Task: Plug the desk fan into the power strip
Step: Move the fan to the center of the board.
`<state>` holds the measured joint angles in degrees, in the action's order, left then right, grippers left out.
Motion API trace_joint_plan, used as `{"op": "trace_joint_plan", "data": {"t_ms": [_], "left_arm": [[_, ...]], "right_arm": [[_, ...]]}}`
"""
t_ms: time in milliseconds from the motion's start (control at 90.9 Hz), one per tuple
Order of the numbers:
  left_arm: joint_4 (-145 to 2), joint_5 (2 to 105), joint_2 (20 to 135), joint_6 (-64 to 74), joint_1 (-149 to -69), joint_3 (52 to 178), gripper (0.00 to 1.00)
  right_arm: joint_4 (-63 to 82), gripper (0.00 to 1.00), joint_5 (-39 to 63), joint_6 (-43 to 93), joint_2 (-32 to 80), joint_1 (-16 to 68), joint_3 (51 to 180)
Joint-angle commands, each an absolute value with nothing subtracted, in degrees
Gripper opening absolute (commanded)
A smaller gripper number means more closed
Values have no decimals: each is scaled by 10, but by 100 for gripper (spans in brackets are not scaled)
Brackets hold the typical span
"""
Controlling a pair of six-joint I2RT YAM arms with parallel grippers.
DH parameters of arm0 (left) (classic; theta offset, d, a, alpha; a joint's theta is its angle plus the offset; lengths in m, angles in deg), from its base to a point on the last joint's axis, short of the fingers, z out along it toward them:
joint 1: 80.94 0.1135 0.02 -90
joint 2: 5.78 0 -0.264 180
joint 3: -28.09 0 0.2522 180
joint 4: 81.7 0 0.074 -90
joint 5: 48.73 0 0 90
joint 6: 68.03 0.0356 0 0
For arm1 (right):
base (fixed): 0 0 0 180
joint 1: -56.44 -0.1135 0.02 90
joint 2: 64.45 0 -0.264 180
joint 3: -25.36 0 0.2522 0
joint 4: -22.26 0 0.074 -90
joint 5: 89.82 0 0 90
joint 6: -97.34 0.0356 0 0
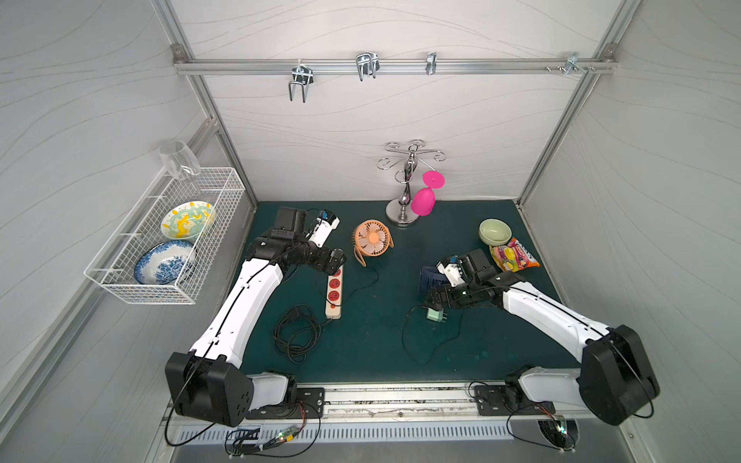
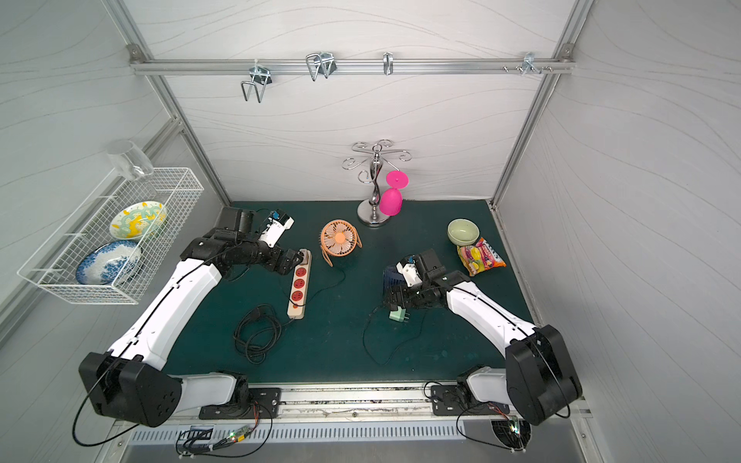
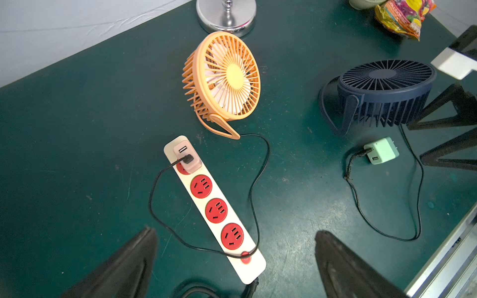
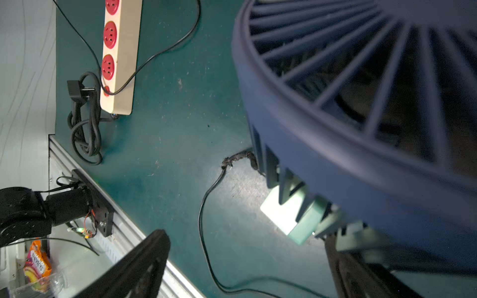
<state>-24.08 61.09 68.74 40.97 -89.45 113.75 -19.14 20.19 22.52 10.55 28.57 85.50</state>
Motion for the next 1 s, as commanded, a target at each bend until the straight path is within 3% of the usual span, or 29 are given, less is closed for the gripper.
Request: {"op": "trace_joint_plan", "data": {"t_ms": [0,297,759,990], "left_arm": [[-274,642,671,385,-885,1128,100],[-279,677,660,366,-852,1122,100],[-292,698,669,347,-839,1122,100],[-293,695,668,352,-833,1123,100]], "right_arm": [[-146,98,194,199,123,297,875],[-150,97,202,173,145,304,887],[-86,96,193,197,100,269,796],[-137,94,208,184,111,235,814]]}}
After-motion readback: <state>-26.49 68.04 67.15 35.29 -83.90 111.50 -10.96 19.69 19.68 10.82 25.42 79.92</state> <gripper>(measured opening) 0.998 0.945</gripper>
